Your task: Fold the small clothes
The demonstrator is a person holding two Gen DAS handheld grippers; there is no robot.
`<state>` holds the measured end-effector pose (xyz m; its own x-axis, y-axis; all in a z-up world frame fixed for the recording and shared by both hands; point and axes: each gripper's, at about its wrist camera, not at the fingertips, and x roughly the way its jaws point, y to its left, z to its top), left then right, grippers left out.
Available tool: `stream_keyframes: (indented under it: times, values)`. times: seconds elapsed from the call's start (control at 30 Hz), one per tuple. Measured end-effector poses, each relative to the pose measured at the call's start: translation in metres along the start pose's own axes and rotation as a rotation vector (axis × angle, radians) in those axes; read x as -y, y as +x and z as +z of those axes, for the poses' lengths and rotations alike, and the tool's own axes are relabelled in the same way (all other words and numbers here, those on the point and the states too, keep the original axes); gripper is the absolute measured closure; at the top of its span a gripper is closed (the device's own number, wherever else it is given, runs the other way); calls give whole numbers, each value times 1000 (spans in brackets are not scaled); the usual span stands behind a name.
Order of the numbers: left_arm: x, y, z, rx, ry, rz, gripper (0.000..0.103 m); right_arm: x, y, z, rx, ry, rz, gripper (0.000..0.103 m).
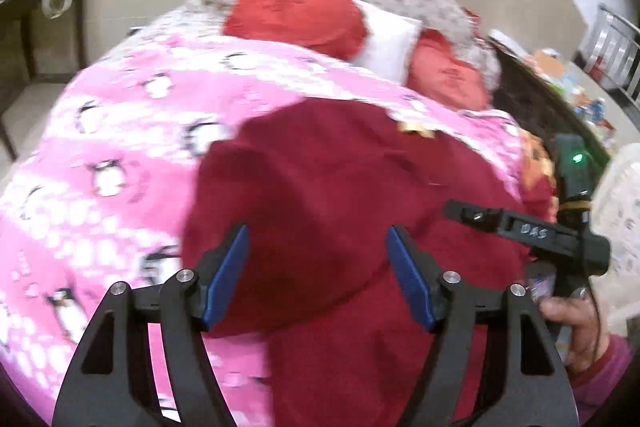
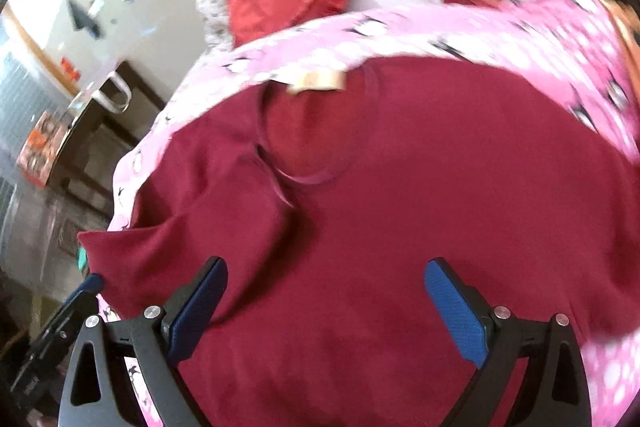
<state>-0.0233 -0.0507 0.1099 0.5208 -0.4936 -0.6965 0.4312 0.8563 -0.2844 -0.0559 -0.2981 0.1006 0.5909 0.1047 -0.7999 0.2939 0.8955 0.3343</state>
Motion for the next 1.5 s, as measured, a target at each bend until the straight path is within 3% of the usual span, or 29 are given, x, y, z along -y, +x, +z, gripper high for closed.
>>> stream_keyframes:
  times: [0.1, 0.23, 0.27, 0.3, 0.33, 0.53, 0.63, 0.73, 0.83, 0.93, 1.0, 1.03, 1.1, 1.13, 1.23, 1.33, 1.4, 1.5]
  values:
    - [-28, 12, -6, -45, -81, 72, 32, -17, 24, 14, -21, -79, -15, 24]
    - [-58, 16, -15, -88, -196, 88, 32, -34, 47, 20, -1, -166, -93, 35]
    - [-62, 14, -17, -85, -206, 88, 32, -38, 43, 18, 11, -190, -89, 47]
    - [-64, 13, -19, -79, -209, 93, 32, -40, 38, 17, 17, -215, -47, 92]
    - [-64, 12, -19, -72, -209, 99, 32, -41, 34, 15, 14, -224, -34, 98]
    - [-60, 5, -12, -37, -230, 83, 32, -17, -16, 9, 60, -202, 25, 99]
    - [-52, 3, -10, -25, -201, 88, 32, 5, -51, 13, 128, -164, -26, 99]
    - [-45, 11, -11, -46, -184, 88, 32, 42, -75, 11, 156, -91, -142, 99]
    - [-36, 24, -16, -84, -175, 81, 32, 83, -76, 6, 118, -2, -230, 99]
    - [-26, 33, -17, -101, -155, 80, 32, 110, -58, 1, 21, 82, -257, 97]
    - [-19, 38, -18, -105, -133, 80, 32, 114, -60, -3, 10, 105, -252, 91]
    - [-16, 41, -17, -107, -119, 89, 32, 111, -64, -4, 34, 106, -240, 88]
    - [-13, 47, -17, -114, -94, 120, 32, 101, -74, -2, 82, 92, -217, 65]
    - [-12, 52, -16, -118, -85, 141, 32, 91, -78, 0, 106, 78, -177, 61]
    - [-18, 66, -17, -142, -92, 193, 32, 51, -67, 9, 82, -23, 15, 61]
    - [-28, 78, -20, -176, -134, 198, 32, 0, -38, 17, 25, -165, 131, 61]
    - [-32, 80, -21, -180, -154, 187, 32, -33, -19, 21, 14, -299, 146, 61]
    - [-33, 80, -22, -180, -147, 185, 32, -78, 22, 22, -34, -536, 78, 61]
